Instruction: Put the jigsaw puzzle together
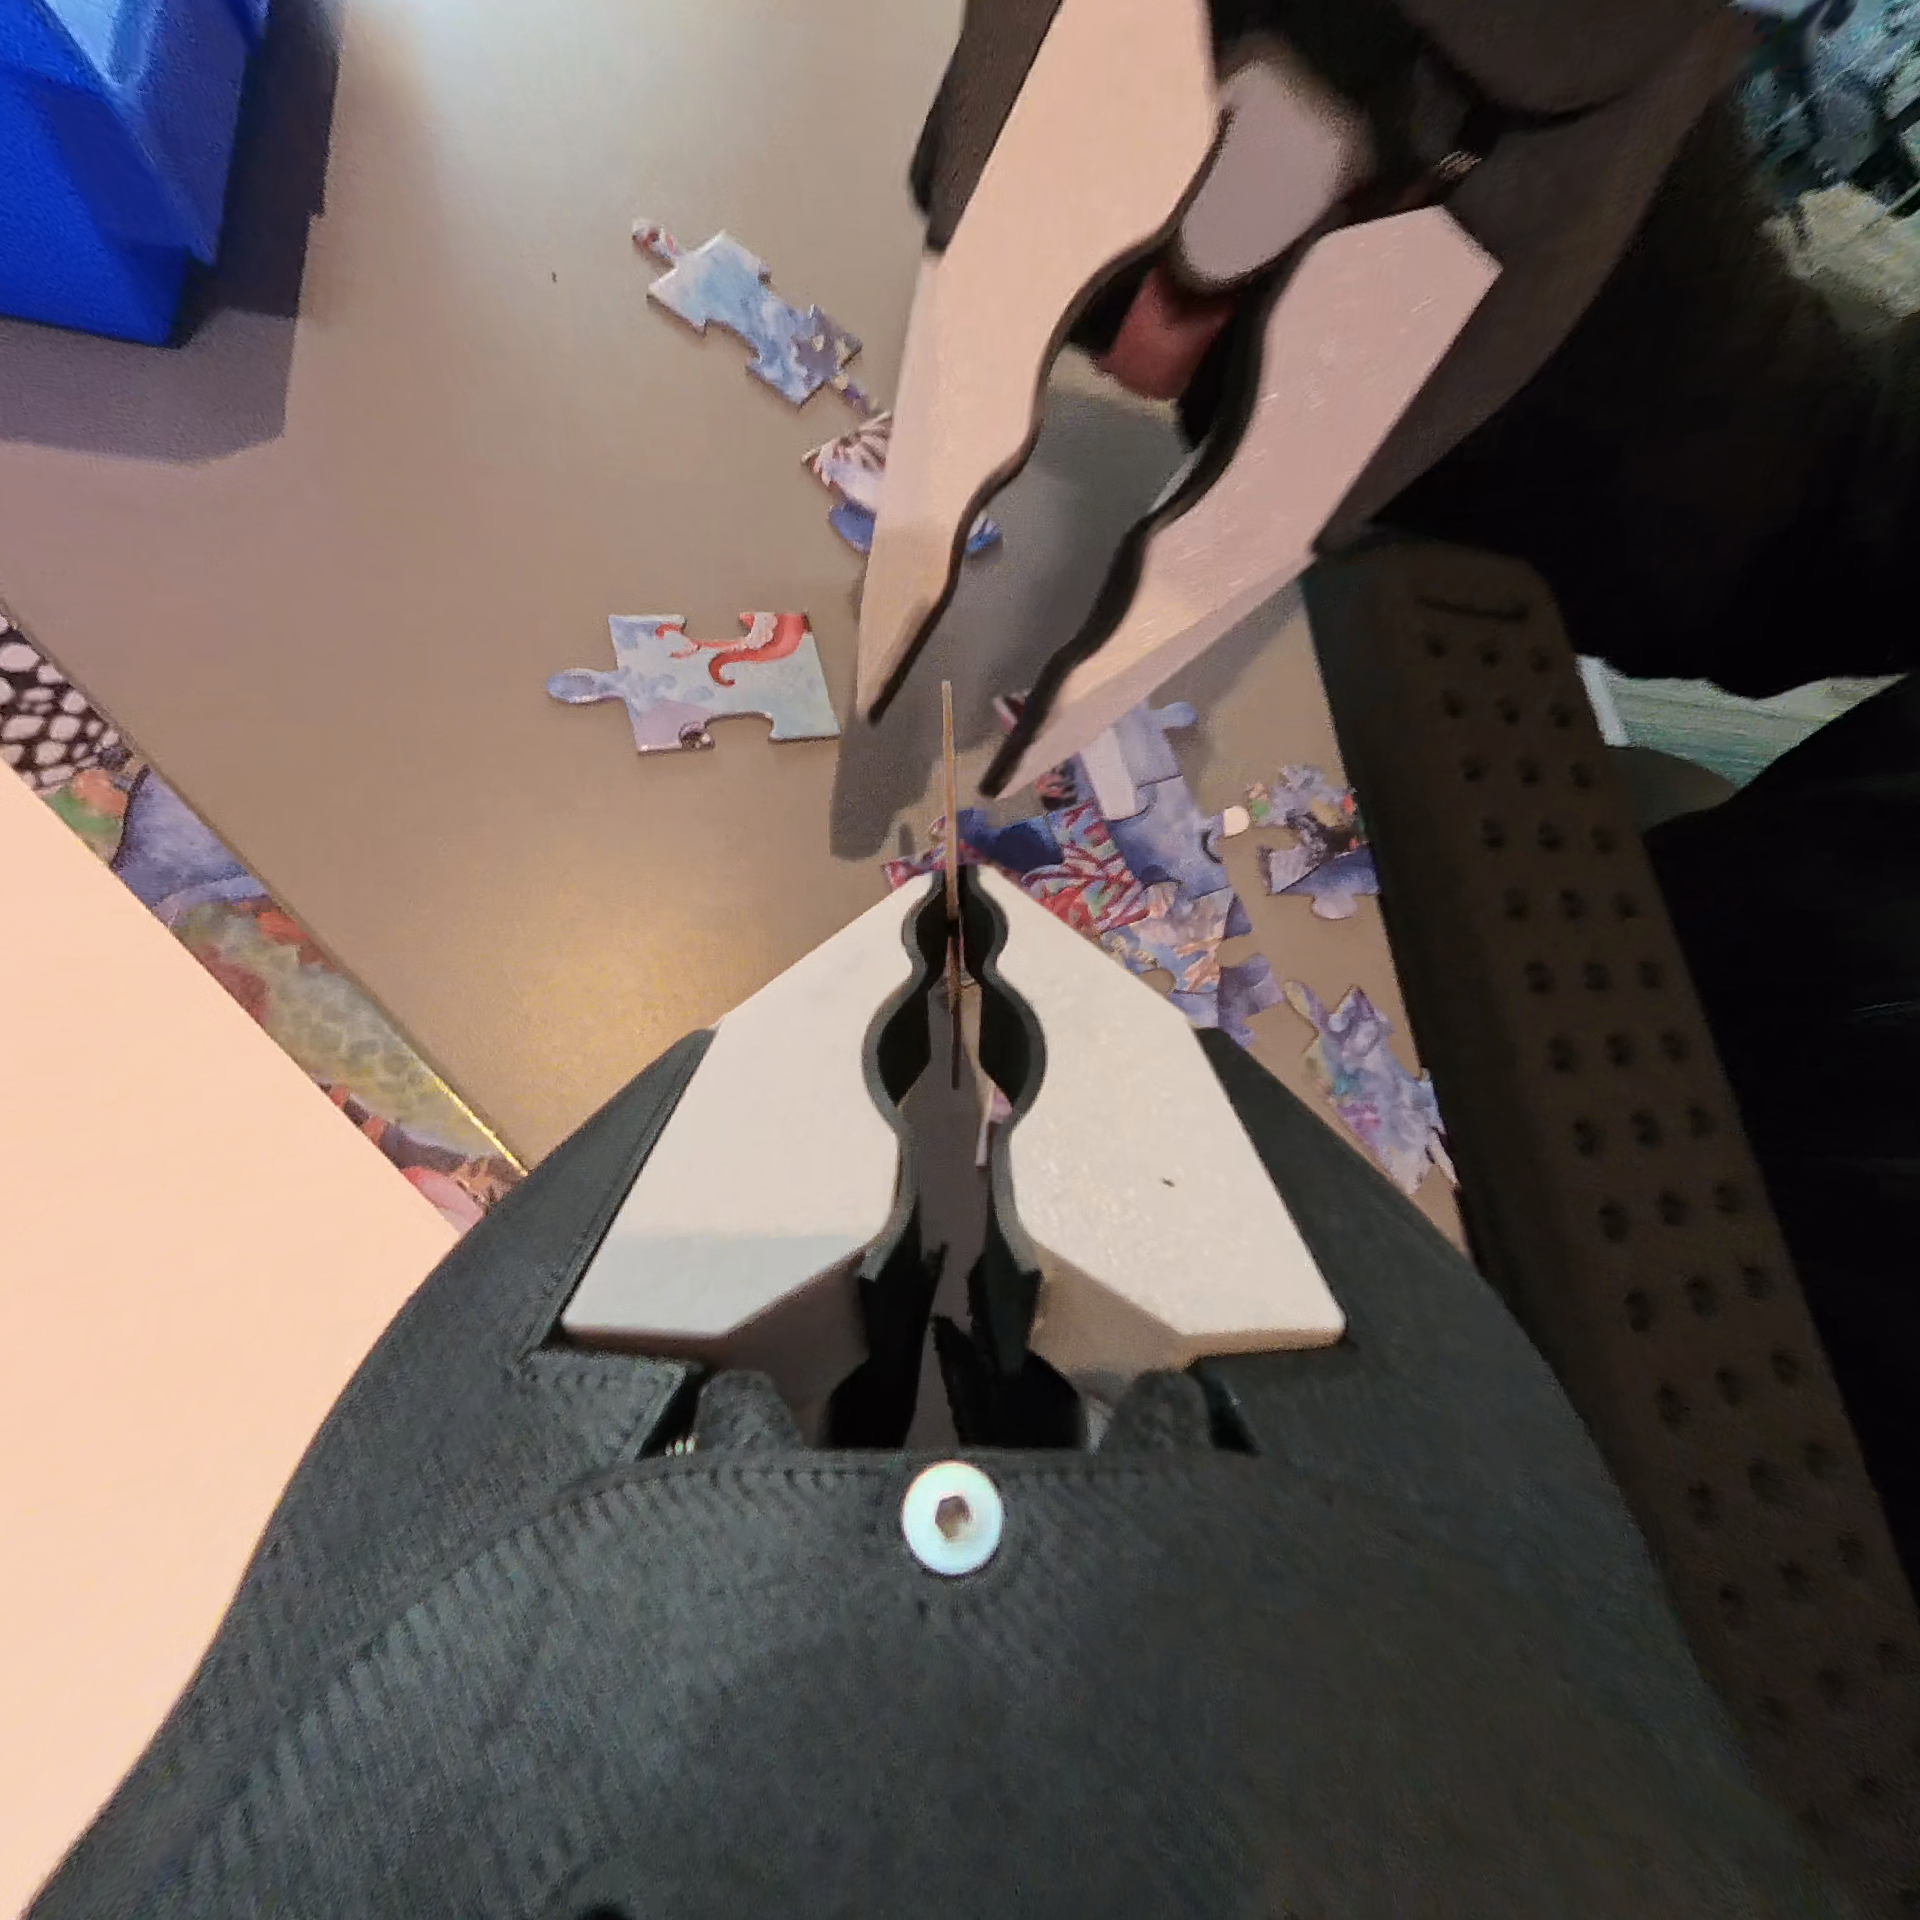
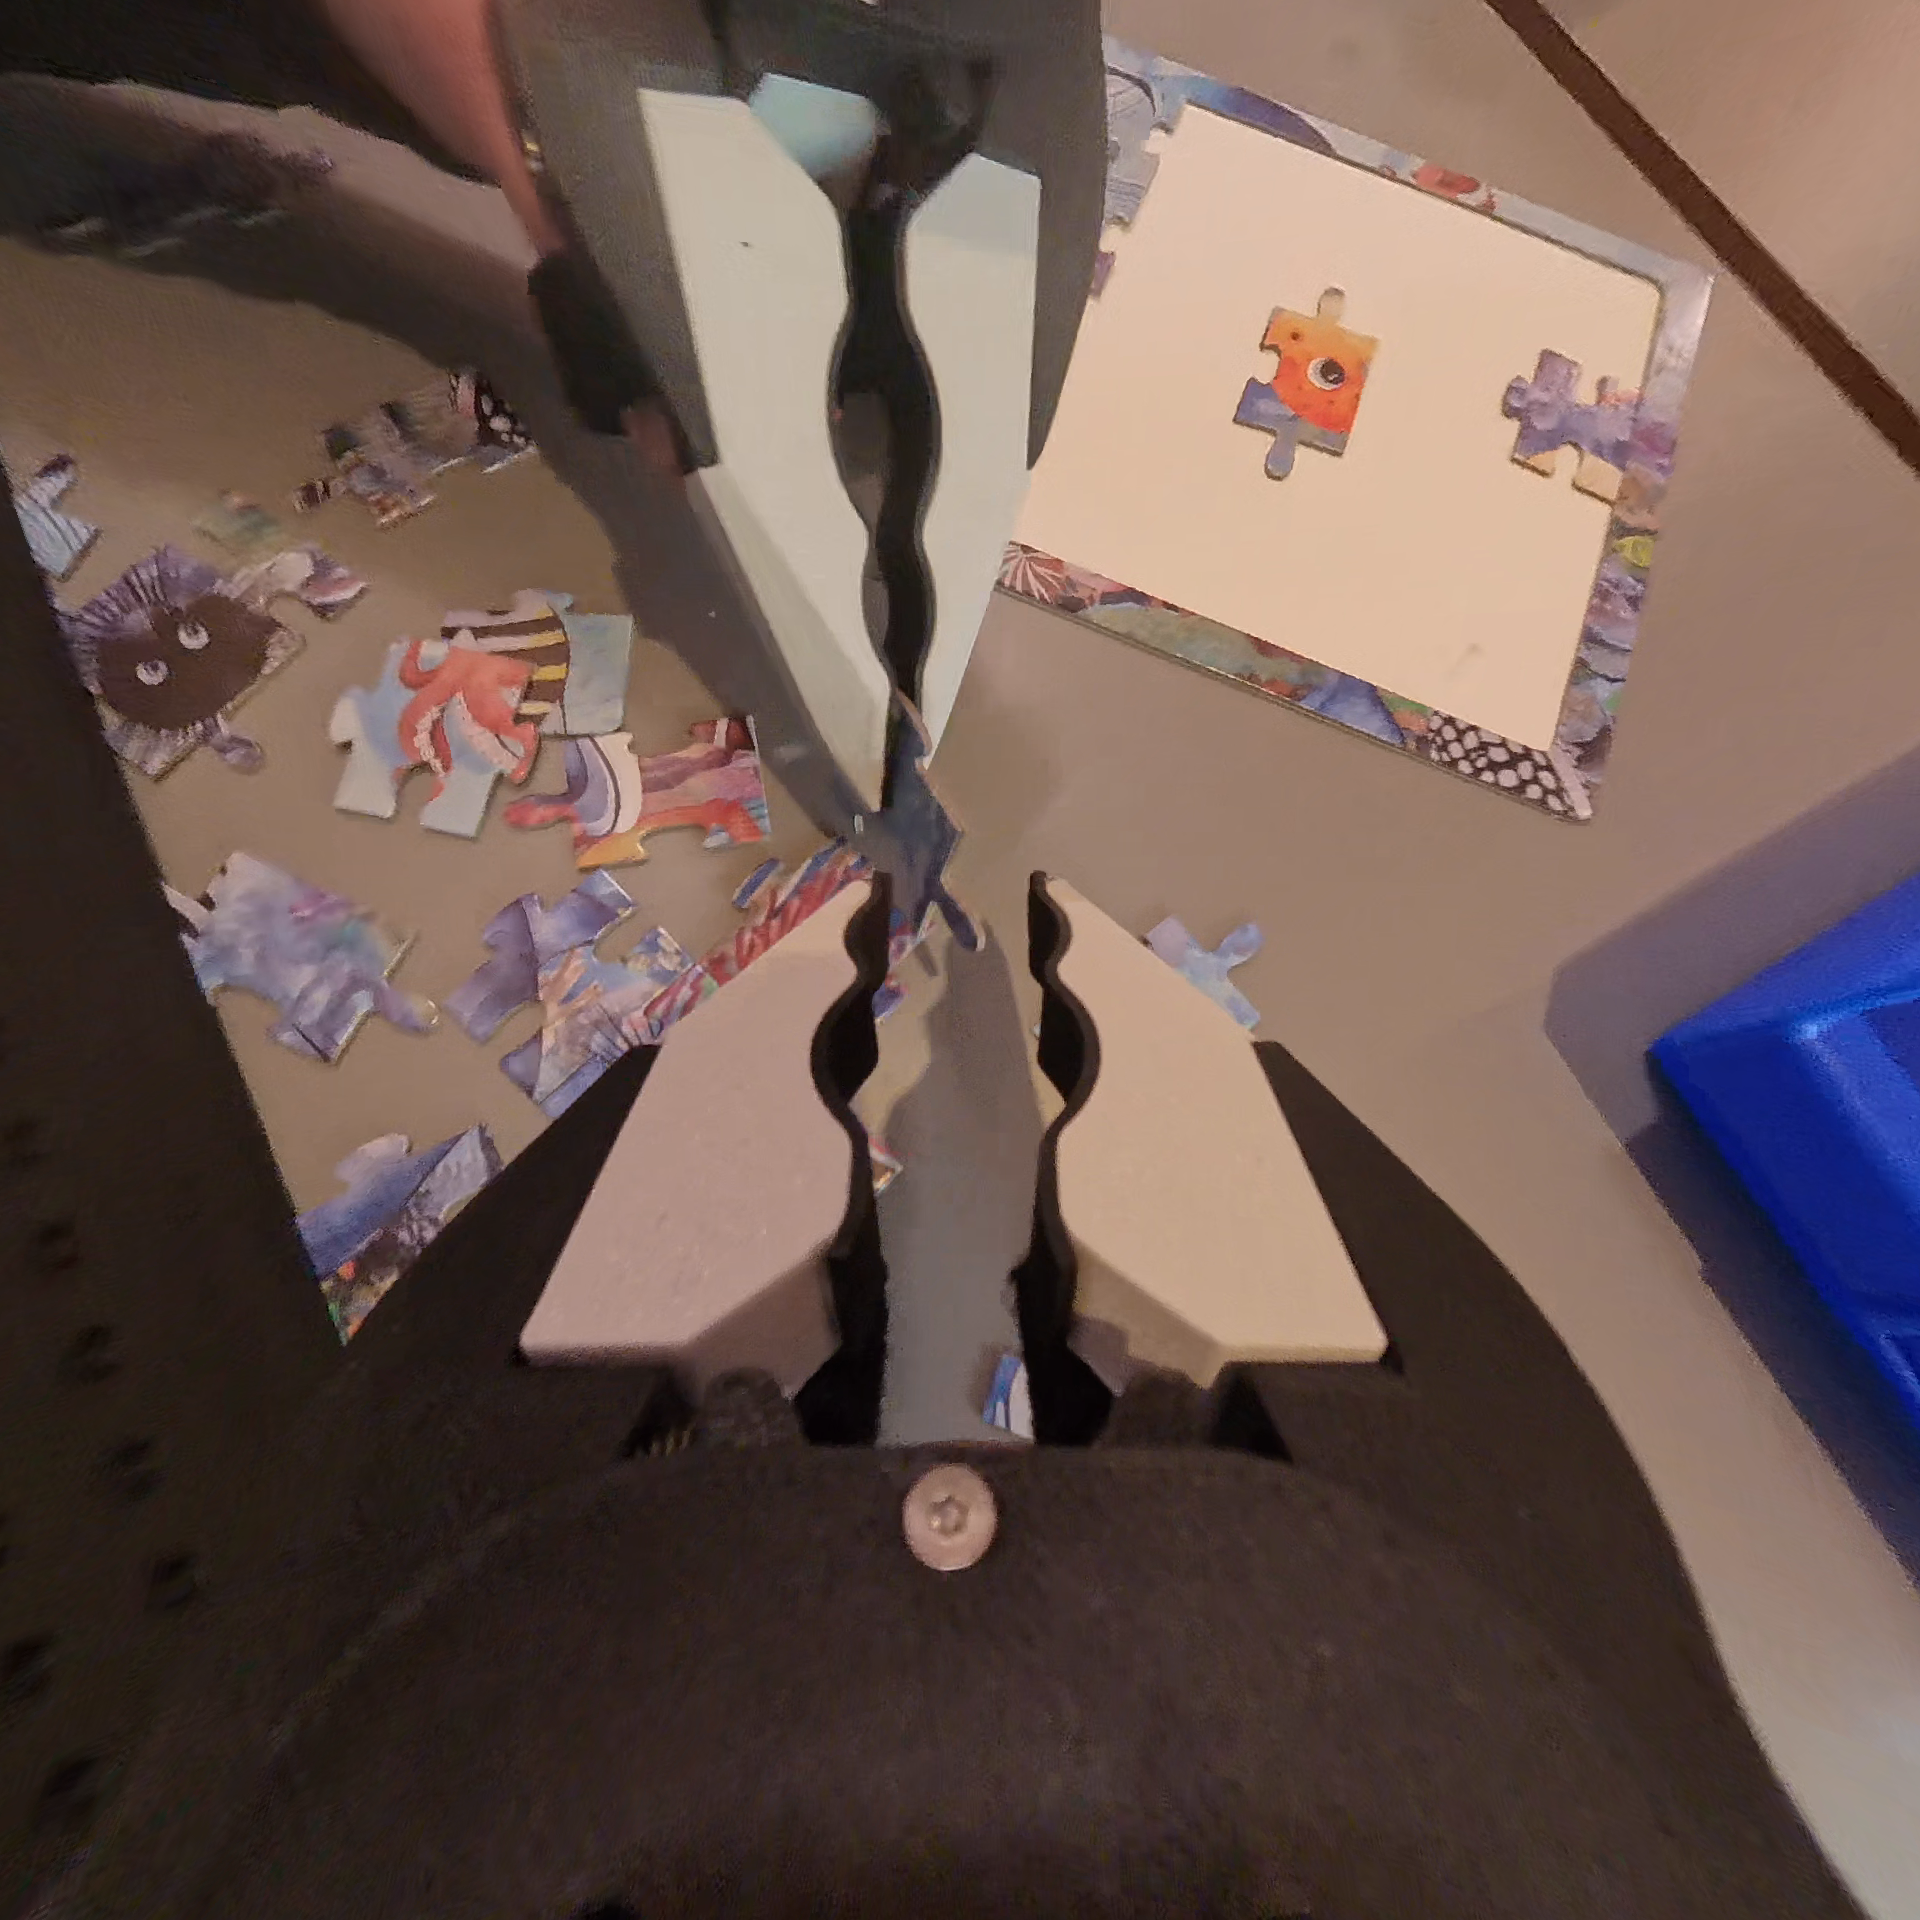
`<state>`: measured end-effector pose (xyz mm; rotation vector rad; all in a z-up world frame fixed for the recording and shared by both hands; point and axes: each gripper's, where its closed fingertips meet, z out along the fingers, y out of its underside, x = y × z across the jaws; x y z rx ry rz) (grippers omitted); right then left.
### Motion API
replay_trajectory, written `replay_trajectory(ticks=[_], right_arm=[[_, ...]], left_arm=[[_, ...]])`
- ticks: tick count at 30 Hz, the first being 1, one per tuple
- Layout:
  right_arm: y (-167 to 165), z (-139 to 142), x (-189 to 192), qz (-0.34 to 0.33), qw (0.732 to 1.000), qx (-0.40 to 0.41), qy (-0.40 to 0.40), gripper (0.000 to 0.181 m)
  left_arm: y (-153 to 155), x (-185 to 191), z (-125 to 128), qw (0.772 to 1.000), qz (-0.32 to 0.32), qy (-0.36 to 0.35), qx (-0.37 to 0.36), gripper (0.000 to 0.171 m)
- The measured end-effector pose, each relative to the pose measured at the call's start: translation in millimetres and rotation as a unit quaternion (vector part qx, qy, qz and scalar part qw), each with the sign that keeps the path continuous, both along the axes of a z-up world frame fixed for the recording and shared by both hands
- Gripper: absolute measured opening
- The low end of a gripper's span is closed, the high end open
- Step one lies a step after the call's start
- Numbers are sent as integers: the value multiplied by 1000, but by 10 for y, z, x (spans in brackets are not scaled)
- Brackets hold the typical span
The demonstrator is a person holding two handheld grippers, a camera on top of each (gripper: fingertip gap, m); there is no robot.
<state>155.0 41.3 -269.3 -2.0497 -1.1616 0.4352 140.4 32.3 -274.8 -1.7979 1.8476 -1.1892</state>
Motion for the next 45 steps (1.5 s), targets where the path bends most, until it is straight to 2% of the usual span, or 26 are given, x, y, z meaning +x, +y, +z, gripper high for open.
replay_trajectory(ticks=[3, 5, 7, 10, 13, 17, 22, 26, 30, 36, 39, 45], right_arm=[[-9, 48, -129, 27, 996, -51, 64, 4], [1, 111, -147, 33, 991, -77, 101, 1], [42, 212, -144, 26, 985, -95, 143, 0], [140, 356, -96, 12, 974, -114, 196, 0], [269, 459, -78, 0, 967, -122, 222, 0], [437, 524, -266, 10, 968, -134, 210, 0], [674, 452, -643, 27, 974, -160, 159, 0], [913, 268, -891, 19, 971, -195, 138, 0], [1106, 84, -1002, 4, 966, -221, 132, 0], [1221, -80, -961, -15, 958, -242, 155, 0], [1231, -143, -916, -19, 956, -247, 155, 0], [1228, -96, -818, -20, 965, -222, 138, 0]], left_arm=[[17, -15, 71, 1000, -4, -5, -4, 1], [56, -18, 137, 1000, 5, -21, -11, 4], [134, -81, 231, 999, 22, -26, -11, 25], [364, -406, 330, 997, 55, 1, 58, 32], [653, -872, 394, 985, 114, 37, 123, 36], [908, -1469, 328, 967, 185, 86, 152, 37], [891, -1843, -44, 954, 206, 147, 162, 41], [801, -1938, -250, 952, 202, 171, 154, 46], [872, -2062, -361, 944, 209, 190, 172, 45], [993, -2134, -361, 941, 229, 180, 170, 47], [1095, -2211, -343, 930, 239, 195, 200, 42], [1181, -2286, -344, 928, 260, 190, 190, 43]])
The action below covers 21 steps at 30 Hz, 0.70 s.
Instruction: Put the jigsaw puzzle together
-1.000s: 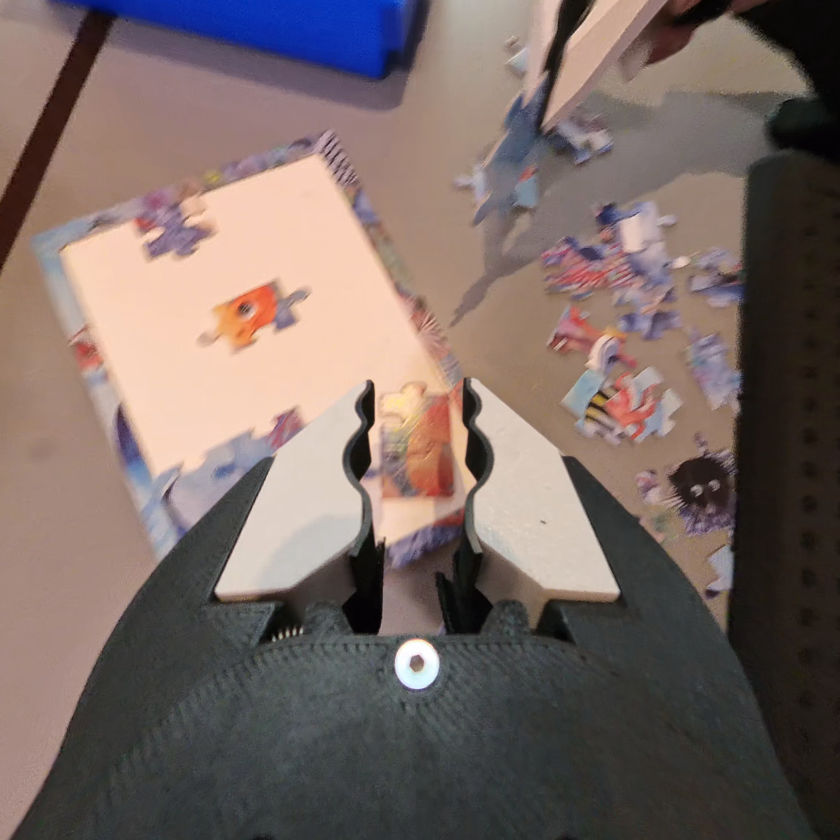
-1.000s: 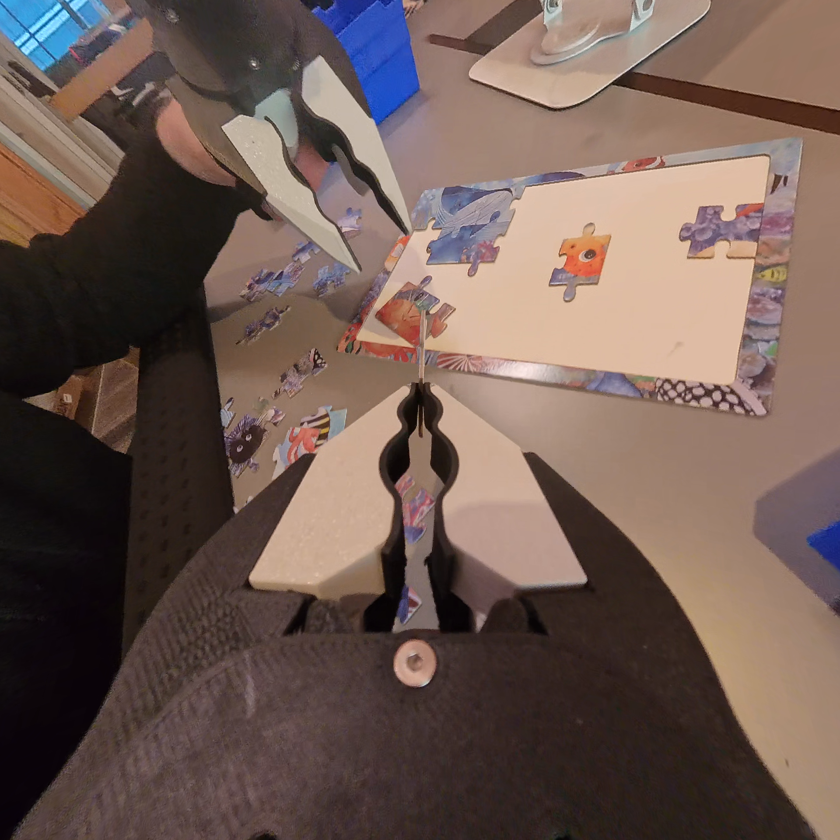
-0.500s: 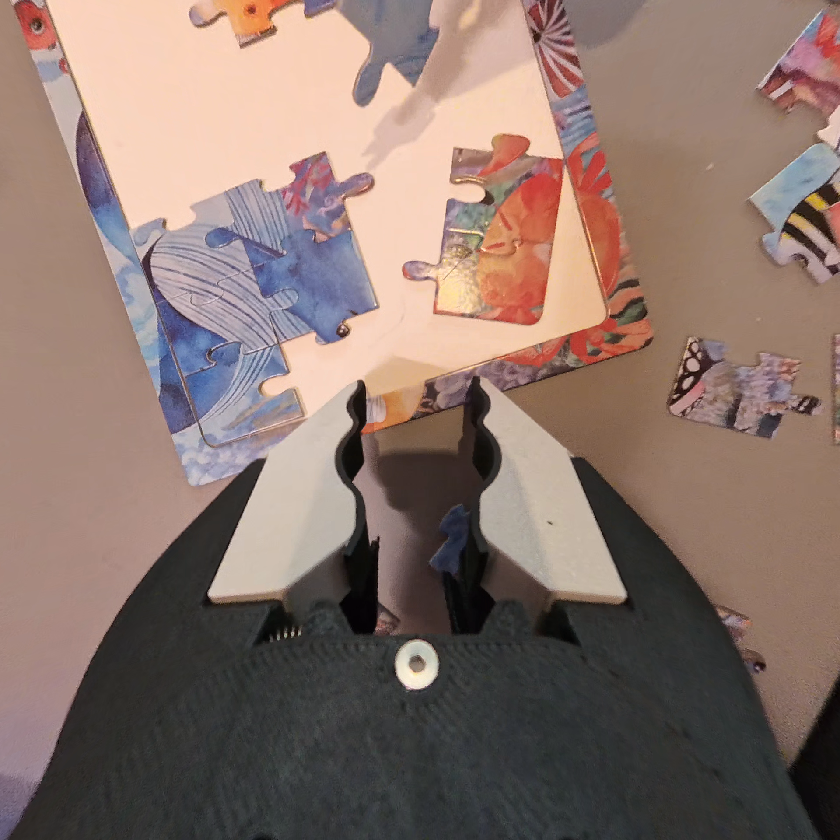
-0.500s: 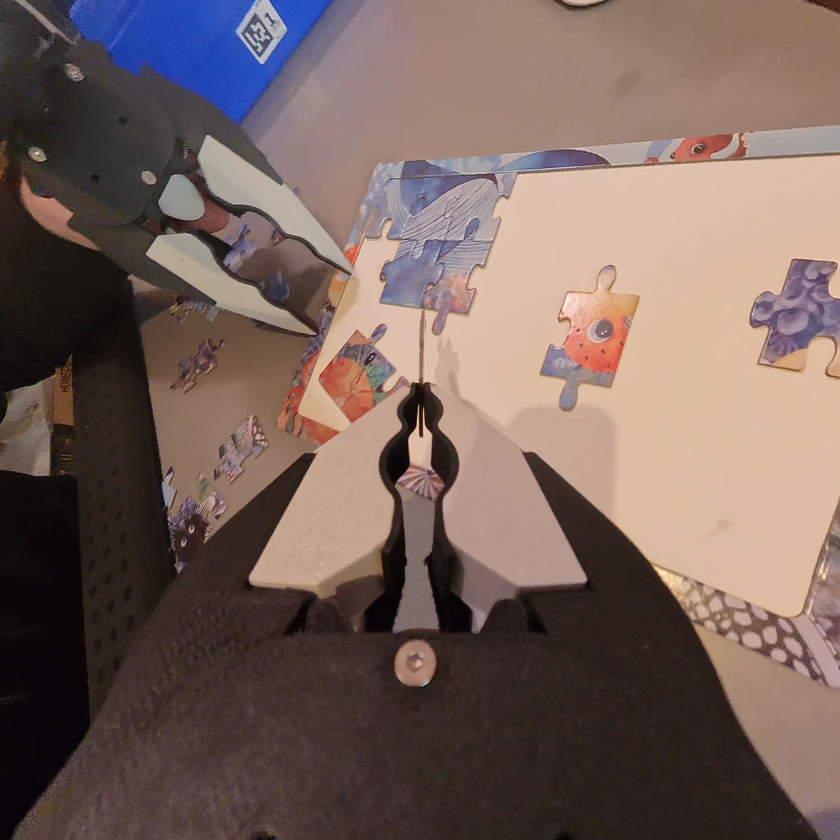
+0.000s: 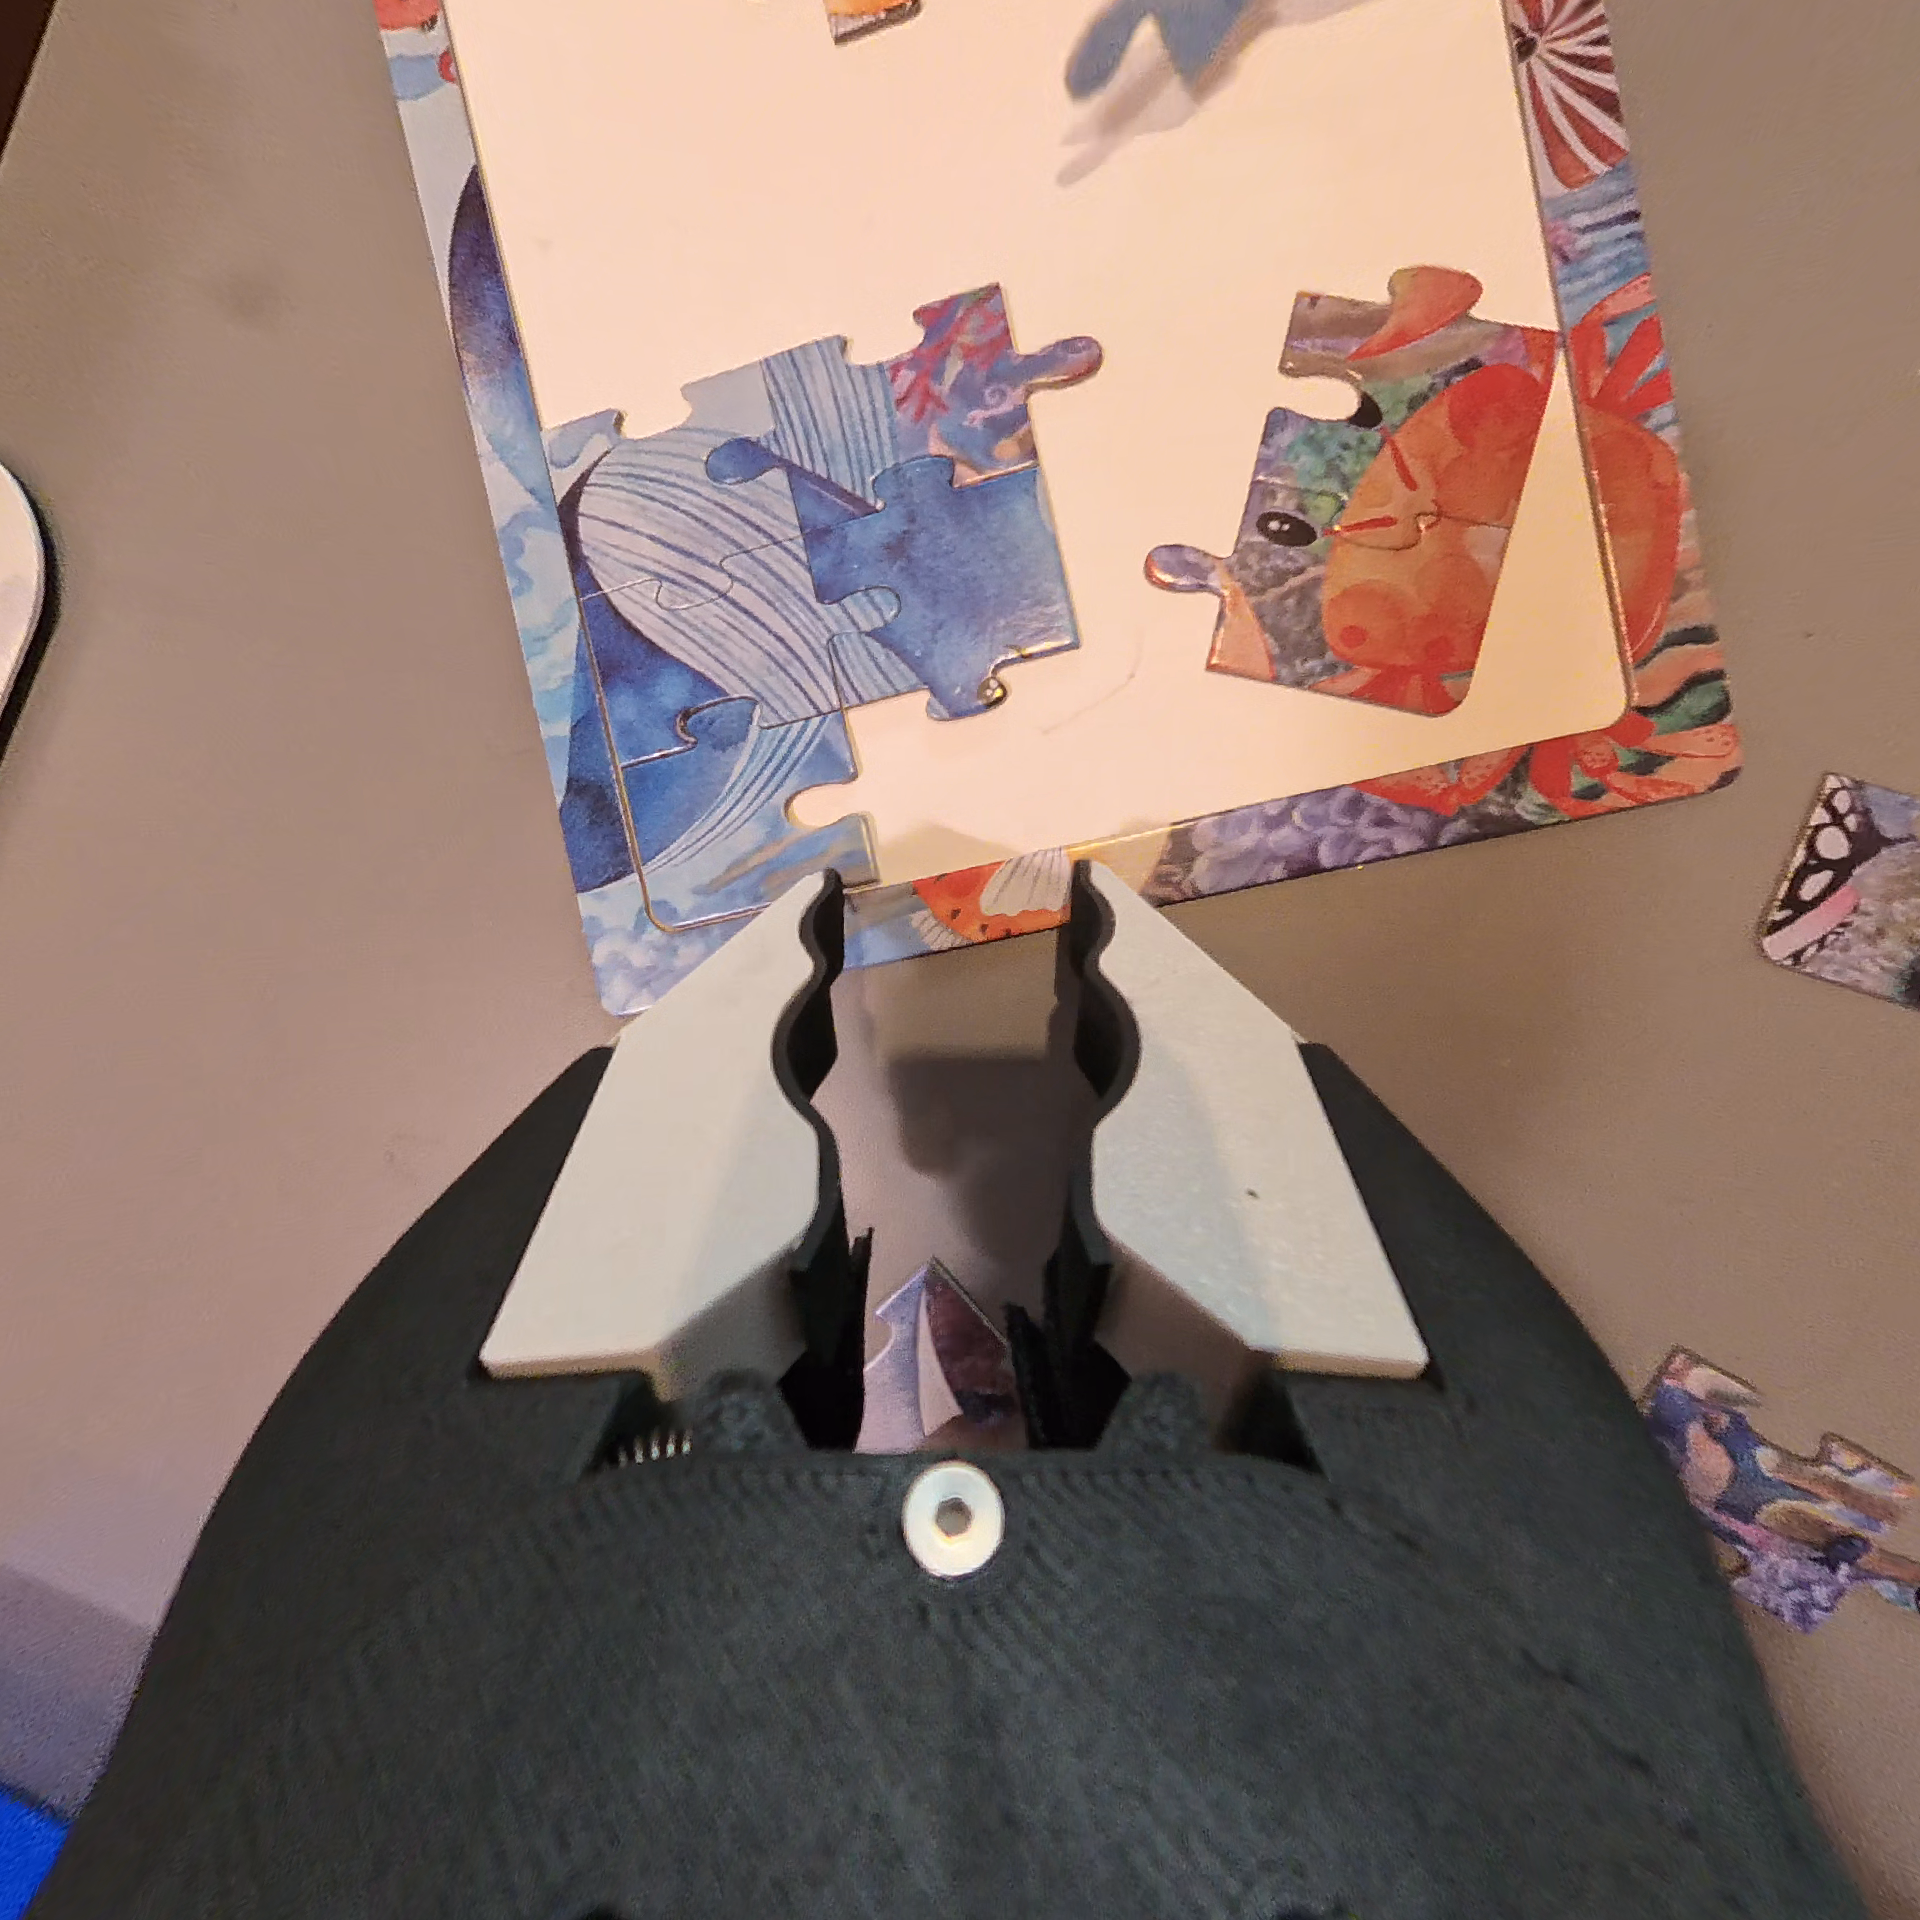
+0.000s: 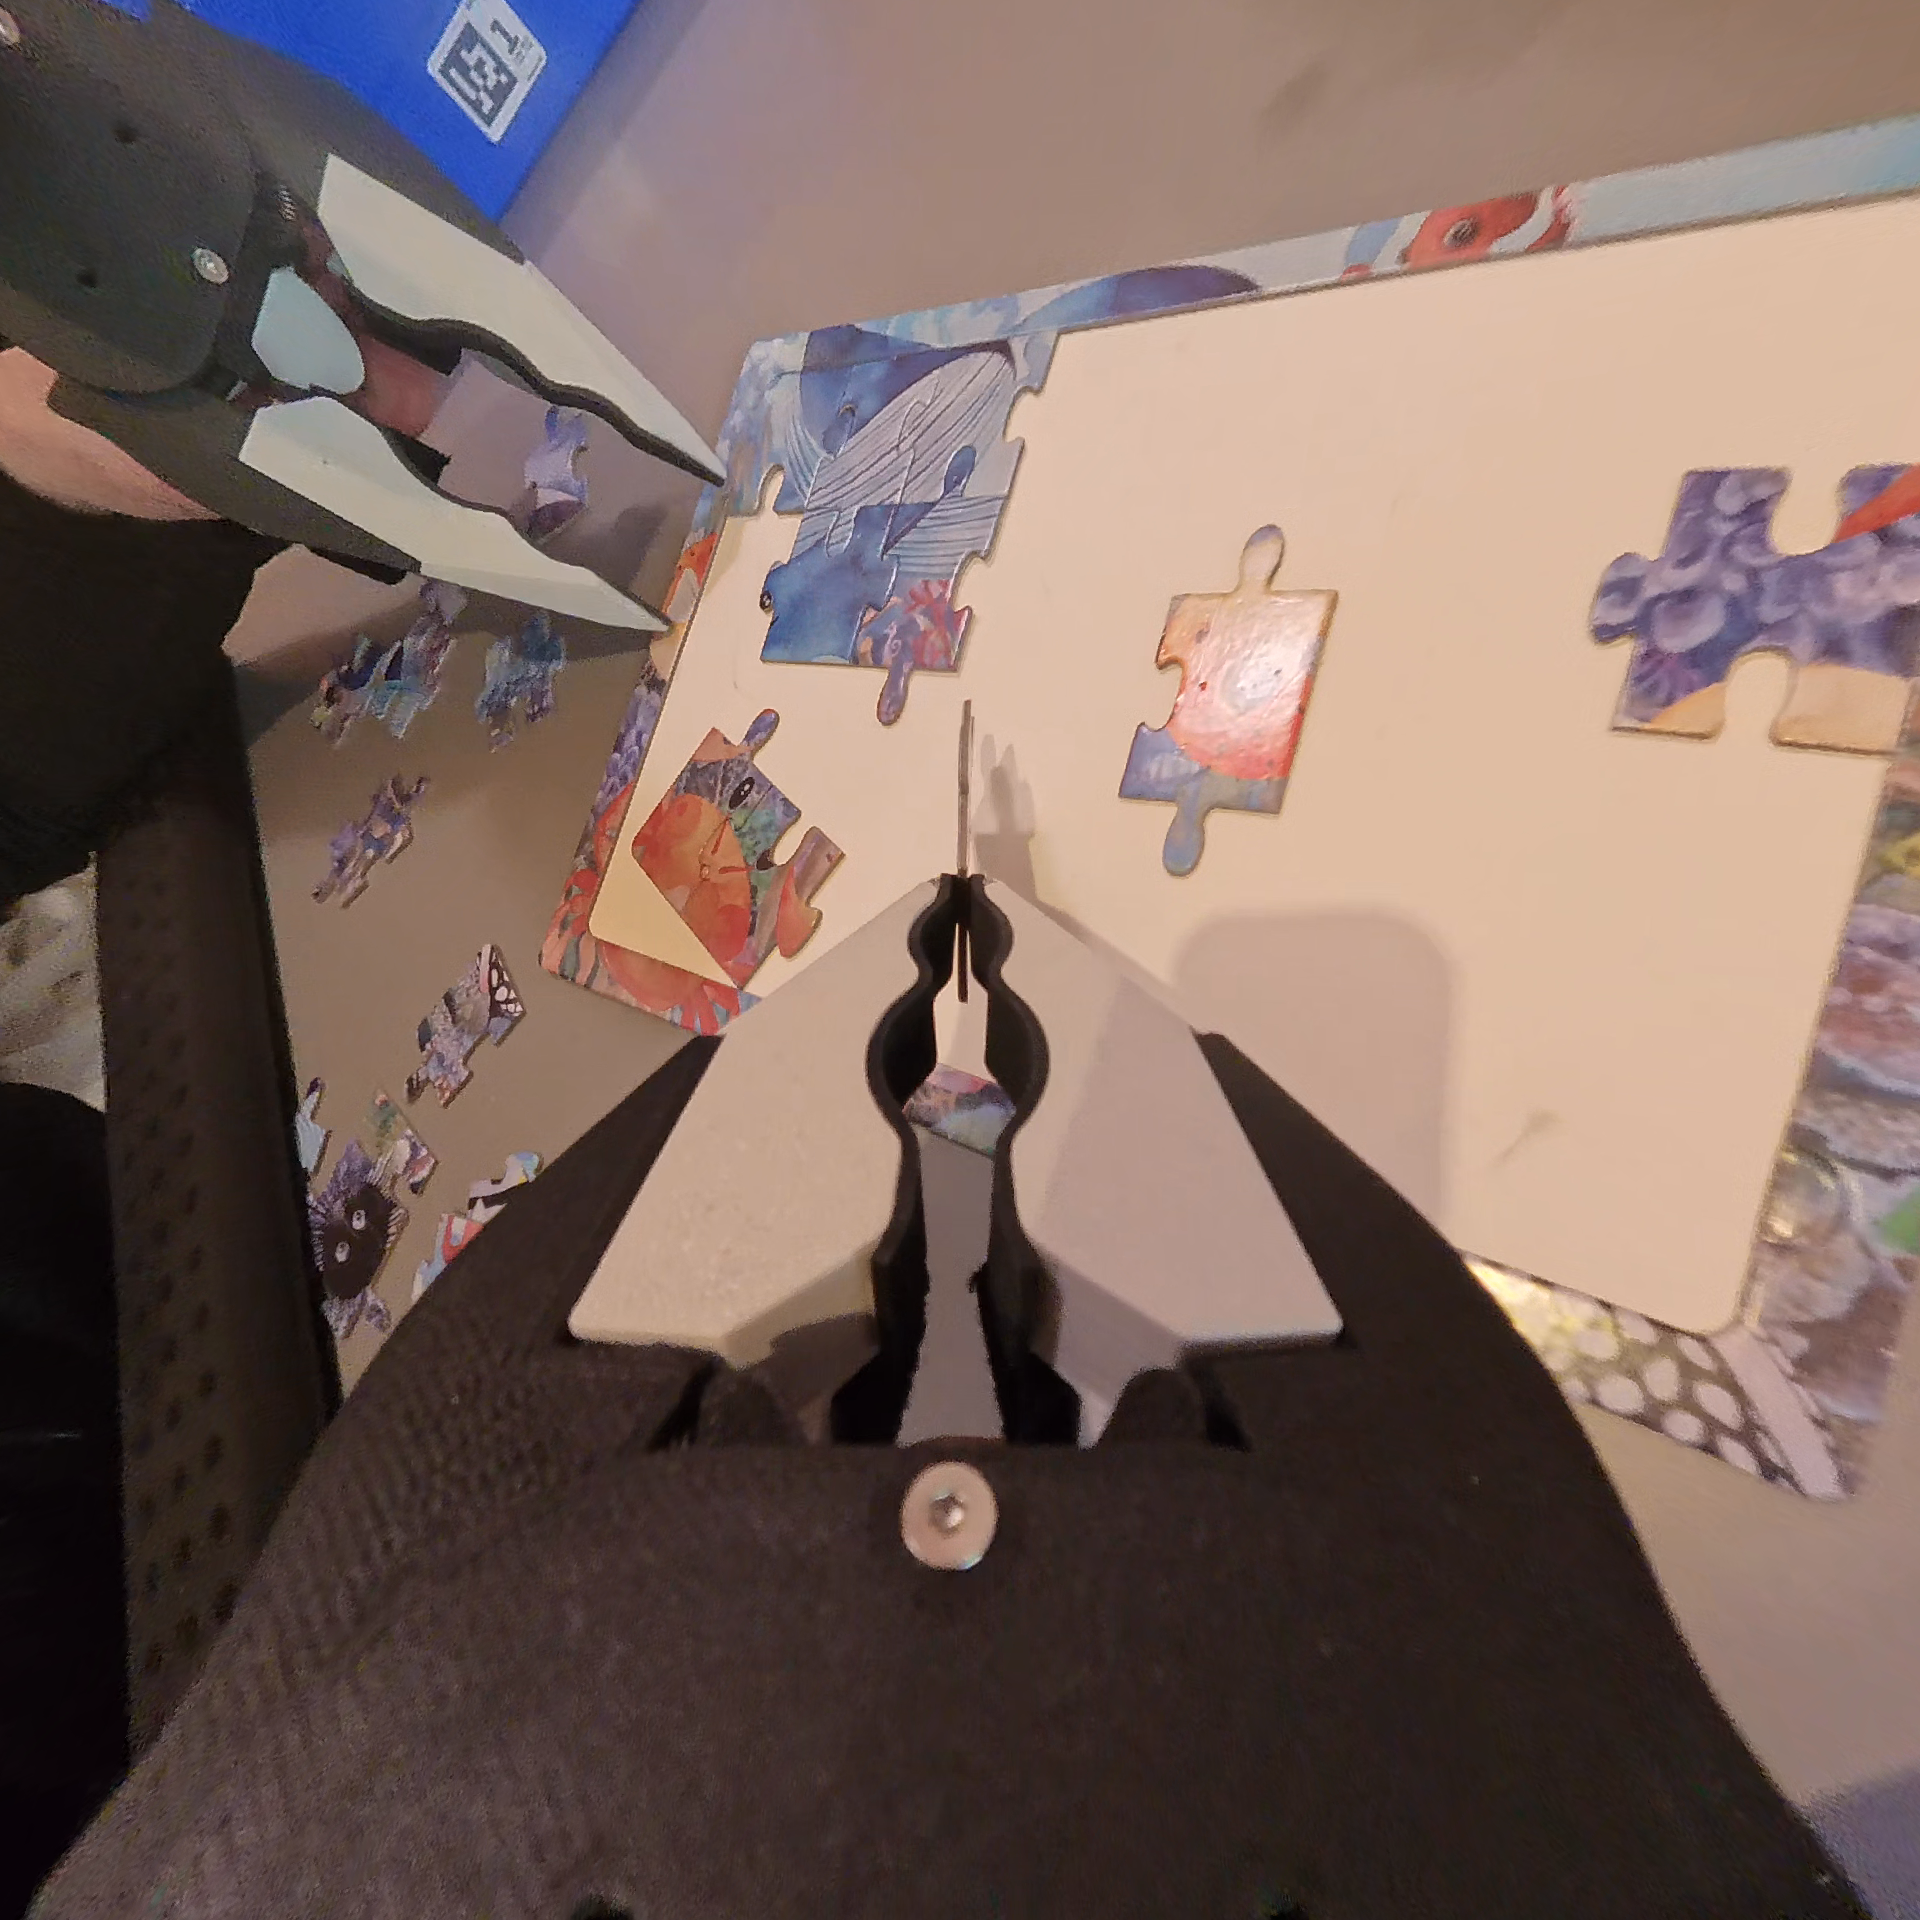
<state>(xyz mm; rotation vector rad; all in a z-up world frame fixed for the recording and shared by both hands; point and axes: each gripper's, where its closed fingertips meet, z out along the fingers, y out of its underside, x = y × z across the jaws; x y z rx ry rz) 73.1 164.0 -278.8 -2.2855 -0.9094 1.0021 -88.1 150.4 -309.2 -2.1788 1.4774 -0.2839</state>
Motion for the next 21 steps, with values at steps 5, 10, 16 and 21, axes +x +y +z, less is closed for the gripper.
replay_trajectory(ticks=[5, 10, 16, 21], right_arm=[[192, 277, 192, -60, 996, 52, 24, 0], [287, 304, 310, -99, 992, 54, 49, 0], [331, 341, 378, -117, 989, 51, 69, 0], [296, 338, 416, -111, 990, 43, 73, 0]], left_arm=[[9, -8, -8, 1000, 9, -17, -14, 45], [14, -10, -7, 1000, 12, -18, -16, 45], [30, -14, -8, 999, 18, -23, -21, 46], [94, -8, -9, 999, 28, -33, -25, 44]])
